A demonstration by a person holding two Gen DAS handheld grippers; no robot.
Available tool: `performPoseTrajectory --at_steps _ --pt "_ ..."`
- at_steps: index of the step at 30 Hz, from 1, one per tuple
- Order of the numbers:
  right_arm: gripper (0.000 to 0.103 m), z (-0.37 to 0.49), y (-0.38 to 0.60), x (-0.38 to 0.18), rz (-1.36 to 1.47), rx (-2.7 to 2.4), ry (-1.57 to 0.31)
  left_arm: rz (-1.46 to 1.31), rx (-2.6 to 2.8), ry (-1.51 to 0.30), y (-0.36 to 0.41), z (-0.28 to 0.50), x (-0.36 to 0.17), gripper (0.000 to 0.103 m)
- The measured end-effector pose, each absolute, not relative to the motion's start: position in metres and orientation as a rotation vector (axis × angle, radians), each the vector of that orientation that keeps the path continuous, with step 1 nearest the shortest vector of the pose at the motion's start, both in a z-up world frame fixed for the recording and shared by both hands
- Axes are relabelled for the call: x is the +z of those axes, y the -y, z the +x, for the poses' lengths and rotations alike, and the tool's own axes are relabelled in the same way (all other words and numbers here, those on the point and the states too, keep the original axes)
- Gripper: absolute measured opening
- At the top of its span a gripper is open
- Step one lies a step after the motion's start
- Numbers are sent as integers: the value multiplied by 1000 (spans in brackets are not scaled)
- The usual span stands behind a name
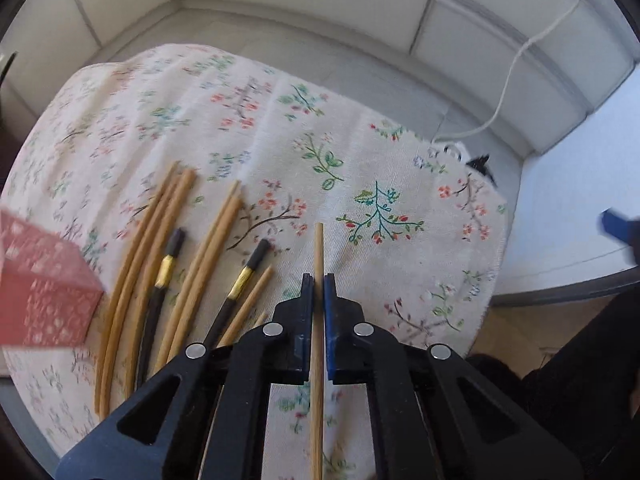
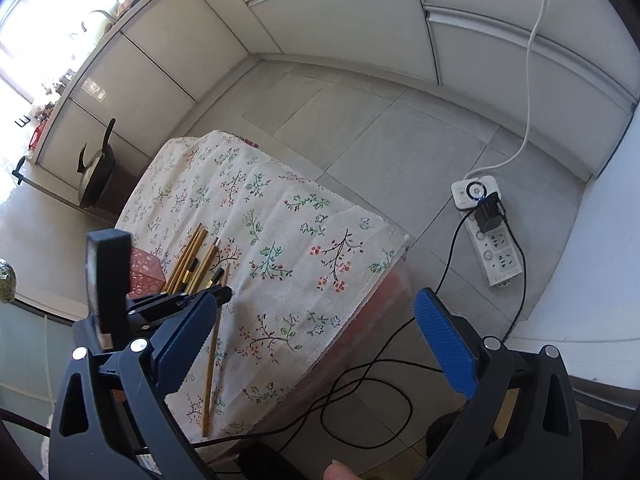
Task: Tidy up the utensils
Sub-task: 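Lift the chopstick with the left tool and carry it over the pink cup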
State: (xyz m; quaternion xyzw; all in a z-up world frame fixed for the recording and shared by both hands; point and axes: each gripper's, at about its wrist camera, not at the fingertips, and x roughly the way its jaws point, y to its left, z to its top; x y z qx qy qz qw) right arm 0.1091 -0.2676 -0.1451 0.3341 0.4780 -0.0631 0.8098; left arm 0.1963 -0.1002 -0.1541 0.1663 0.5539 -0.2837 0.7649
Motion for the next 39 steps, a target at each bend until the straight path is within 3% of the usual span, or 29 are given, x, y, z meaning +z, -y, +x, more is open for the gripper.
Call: performPoseTrajectory --at_steps 6,8,11,16,18,25,35,39 --pt "95 134 225 -167 777 -45 -1140 166 -608 -1040 39 149 -84 5" --pt "90 146 209 -175 806 -15 -1196 120 -607 -980 16 132 -62 5" --pt "79 170 182 -191 876 6 -1284 66 -584 -890 -19 105 -35 5" --pt "44 195 140 -215 897 -26 -1384 -33 -516 -721 -75 73 3 5" --pt "34 201 130 -225 932 -51 -1415 -75 -502 -646 -92 66 19 5" --pt "27 216 107 -221 971 -125 -1399 -186 -479 -482 -130 50 48 5" --pt "18 226 78 -221 808 -261 -1369 -207 -474 -457 -143 47 48 5" --pt "10 229 79 -223 805 -232 -1334 -217 -448 -455 -145 48 47 5"
